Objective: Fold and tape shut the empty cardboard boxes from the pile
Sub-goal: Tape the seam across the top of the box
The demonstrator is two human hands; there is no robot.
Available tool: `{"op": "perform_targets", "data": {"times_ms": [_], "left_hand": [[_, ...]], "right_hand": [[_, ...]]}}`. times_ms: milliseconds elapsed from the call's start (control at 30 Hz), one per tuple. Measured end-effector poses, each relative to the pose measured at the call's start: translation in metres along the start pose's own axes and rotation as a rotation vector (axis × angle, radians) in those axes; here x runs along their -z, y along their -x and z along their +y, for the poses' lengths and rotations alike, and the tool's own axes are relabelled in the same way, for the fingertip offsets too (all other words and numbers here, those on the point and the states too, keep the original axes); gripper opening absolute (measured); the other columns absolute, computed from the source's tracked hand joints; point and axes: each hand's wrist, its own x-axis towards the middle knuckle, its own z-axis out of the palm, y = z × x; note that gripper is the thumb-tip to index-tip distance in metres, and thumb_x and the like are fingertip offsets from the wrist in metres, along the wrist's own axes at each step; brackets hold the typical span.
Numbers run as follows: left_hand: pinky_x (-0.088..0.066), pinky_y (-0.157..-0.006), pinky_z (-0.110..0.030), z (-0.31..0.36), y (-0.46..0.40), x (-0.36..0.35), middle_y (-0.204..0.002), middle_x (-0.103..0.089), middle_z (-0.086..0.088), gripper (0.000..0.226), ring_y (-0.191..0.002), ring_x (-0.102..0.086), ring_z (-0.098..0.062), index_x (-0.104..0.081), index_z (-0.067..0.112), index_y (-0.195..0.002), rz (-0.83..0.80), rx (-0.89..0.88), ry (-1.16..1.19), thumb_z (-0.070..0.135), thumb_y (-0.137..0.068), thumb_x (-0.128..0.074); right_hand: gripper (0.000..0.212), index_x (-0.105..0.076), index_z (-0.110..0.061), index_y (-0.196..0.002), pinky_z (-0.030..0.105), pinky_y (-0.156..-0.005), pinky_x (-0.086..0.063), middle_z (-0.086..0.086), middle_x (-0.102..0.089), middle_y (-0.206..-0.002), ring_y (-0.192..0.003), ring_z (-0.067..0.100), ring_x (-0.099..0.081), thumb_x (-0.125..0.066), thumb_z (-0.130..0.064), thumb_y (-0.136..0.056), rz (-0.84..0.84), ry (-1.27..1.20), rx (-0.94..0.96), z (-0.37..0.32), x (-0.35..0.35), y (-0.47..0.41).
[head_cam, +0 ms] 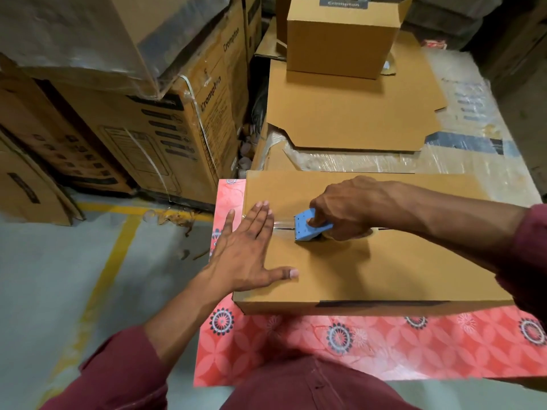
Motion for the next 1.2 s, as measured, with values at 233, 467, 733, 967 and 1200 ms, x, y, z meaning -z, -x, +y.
{"op": "perform_targets", "data": {"times_ms": [233, 467, 733, 967, 1200], "left_hand": [[0.006, -0.127, -0.059, 0.001, 0.0, 0.003, -0.171, 0.023, -0.004, 0.138, -0.157, 0.024, -0.015, 0.007, 0.012, -0.166, -0.013, 0.003, -0.001, 0.108, -0.068, -0.008], [0.017, -0.12, -0.067, 0.025, -0.003, 0.014, -0.17, 0.026, -0.007, 0.141, -0.156, 0.028, -0.019, 0.014, 0.009, -0.164, -0.091, 0.116, -0.089, 0.108, -0.065, 0.0], [0.015, -0.124, -0.058, 0.12, -0.034, 0.008, -0.169, 0.028, -0.012, 0.136, -0.154, 0.033, -0.023, 0.018, 0.005, -0.162, -0.151, -0.018, 0.069, 0.104, -0.073, -0.012], [0.017, -0.125, -0.056, 0.037, 0.014, 0.016, -0.17, 0.026, -0.004, 0.131, -0.156, 0.025, -0.018, 0.014, 0.013, -0.164, -0.081, 0.185, -0.081, 0.105, -0.073, -0.004], [0.014, -0.126, -0.054, 0.077, -0.014, 0.014, -0.17, 0.028, -0.004, 0.131, -0.155, 0.029, -0.016, 0.015, 0.012, -0.164, -0.093, 0.109, -0.026, 0.104, -0.072, -0.002]], "right_hand": [[0.043, -0.057, -0.035, -0.137, 0.032, -0.07, -0.047, -0.007, -0.063, -0.111, -0.091, 0.024, -0.061, -0.057, -0.045, -0.096, -0.083, -0.006, -0.079, 0.029, -0.02, 0.021], [0.047, -0.058, -0.041, -0.131, 0.037, -0.079, -0.05, -0.005, -0.065, -0.12, -0.106, 0.024, -0.057, -0.05, -0.046, -0.084, -0.019, 0.057, 0.045, 0.044, -0.04, 0.019], [0.063, -0.047, -0.039, -0.15, 0.049, -0.109, -0.039, 0.0, -0.028, -0.167, -0.147, 0.031, -0.031, -0.053, -0.063, -0.092, 0.046, 0.055, 0.157, 0.064, -0.052, 0.03], [0.064, -0.051, -0.037, -0.147, 0.047, -0.11, -0.043, -0.004, -0.032, -0.165, -0.147, 0.026, -0.035, -0.053, -0.068, -0.091, 0.101, -0.035, 0.244, 0.077, -0.057, 0.037], [0.043, -0.06, -0.029, -0.136, 0.04, -0.095, -0.051, -0.004, -0.048, -0.156, -0.123, 0.03, -0.058, -0.049, -0.045, -0.098, 0.144, 0.0, 0.236, 0.07, -0.052, 0.033]]}}
